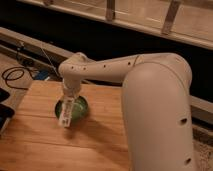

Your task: Place the bottle in the ceramic bowl

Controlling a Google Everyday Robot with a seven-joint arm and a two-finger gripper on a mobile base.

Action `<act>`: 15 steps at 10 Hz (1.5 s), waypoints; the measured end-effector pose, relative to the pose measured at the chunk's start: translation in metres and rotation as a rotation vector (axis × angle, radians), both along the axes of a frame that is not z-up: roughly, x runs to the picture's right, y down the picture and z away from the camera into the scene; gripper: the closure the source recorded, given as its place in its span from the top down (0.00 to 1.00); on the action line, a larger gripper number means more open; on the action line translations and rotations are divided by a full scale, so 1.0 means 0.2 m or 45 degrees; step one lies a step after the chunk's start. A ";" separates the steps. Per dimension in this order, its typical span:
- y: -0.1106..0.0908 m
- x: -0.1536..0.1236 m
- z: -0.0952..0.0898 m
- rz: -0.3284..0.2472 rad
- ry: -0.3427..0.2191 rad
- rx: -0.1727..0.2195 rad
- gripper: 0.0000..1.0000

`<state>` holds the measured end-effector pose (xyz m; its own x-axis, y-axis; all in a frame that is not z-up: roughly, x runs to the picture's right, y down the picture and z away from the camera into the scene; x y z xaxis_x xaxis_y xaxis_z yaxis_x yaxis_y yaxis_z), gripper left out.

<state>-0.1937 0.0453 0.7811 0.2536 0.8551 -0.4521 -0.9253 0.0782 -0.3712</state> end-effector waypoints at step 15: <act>0.01 -0.01 0.00 -0.002 -0.002 -0.002 0.80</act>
